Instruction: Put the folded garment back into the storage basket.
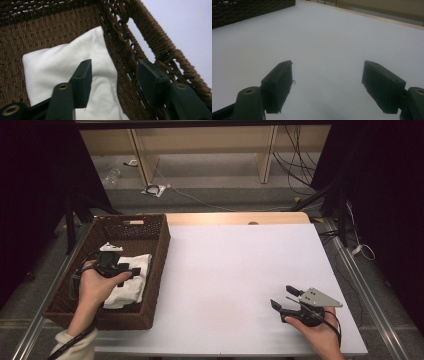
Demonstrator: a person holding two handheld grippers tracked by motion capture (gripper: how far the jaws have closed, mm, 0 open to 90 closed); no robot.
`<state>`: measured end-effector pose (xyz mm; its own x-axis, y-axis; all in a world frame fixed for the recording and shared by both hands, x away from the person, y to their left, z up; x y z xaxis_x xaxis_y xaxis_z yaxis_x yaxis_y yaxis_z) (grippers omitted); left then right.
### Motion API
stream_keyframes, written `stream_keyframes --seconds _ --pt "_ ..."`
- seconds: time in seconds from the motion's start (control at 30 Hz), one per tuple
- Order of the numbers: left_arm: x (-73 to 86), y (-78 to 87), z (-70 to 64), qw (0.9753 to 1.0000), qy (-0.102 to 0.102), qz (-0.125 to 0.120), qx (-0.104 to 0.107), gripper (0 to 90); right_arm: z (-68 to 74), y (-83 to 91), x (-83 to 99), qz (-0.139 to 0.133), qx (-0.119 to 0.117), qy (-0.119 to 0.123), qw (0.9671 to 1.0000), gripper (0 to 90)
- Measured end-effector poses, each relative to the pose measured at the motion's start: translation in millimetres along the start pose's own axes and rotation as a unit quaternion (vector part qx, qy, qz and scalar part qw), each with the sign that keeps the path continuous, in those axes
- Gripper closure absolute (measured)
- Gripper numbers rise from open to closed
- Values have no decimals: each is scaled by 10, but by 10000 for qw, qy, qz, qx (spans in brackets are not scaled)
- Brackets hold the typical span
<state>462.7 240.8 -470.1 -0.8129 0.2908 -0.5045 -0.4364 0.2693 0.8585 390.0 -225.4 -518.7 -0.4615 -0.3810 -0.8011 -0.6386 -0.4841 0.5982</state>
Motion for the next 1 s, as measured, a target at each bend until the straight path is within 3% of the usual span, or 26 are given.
stream_keyframes --seconds 0.03,0.3,0.53,0.73,1.0 --pt "-7 6 -11 10000 29 -67 30 400 -2 3 -1 1 3 -6 10000 254" --pt "-64 145 -166 9970 127 -664 368 279 -1 0 -1 -3 3 0 10000 254" --pt "-122 281 -346 9922 -3 -1114 561 216 1 3 2 22 16 7 10000 254" --pt "-94 323 -503 9901 -243 -1212 671 205 1 4 4 30 13 -3 10000 253" --pt "-45 375 -671 9880 -373 -1305 735 205 3 2 5 35 10 1 10000 253"
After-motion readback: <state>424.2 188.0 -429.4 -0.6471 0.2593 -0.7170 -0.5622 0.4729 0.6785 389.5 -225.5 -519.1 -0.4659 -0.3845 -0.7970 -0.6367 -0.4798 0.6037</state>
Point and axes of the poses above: each handheld gripper's, and its own axes: y roughly backward along the jaws, x roughly out of its underside, z roughly to its left, the point moved 10 cm from there along -y, roughly forward along the jaws, and after that the axes turned 12 degrees about z, right-handed, at the moved point
